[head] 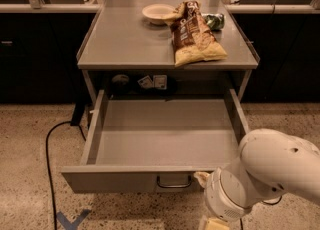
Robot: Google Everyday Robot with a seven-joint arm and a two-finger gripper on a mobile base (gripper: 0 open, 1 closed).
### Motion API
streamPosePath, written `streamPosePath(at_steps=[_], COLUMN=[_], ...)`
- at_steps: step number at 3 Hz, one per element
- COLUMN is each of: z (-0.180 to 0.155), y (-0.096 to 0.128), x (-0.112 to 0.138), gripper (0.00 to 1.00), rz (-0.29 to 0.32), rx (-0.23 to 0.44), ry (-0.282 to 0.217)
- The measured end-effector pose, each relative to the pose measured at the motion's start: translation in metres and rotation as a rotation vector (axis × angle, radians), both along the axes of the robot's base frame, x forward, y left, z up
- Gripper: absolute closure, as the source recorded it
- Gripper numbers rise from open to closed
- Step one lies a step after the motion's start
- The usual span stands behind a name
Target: Close top drawer
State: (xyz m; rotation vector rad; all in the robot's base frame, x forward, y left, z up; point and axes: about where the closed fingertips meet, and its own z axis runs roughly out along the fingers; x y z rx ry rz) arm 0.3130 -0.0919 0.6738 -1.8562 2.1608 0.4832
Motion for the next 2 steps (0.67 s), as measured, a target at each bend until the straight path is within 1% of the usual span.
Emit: streamPosePath(at_steps=[1,2], z=[0.0000,0.0001], y=[0.0000,0.0026], x=[0.0001,0.0044], gripper=[0.00,0.00], rz=[0.000,0.015], rx=[0.000,-0.003], ry=[0.000,-0.001])
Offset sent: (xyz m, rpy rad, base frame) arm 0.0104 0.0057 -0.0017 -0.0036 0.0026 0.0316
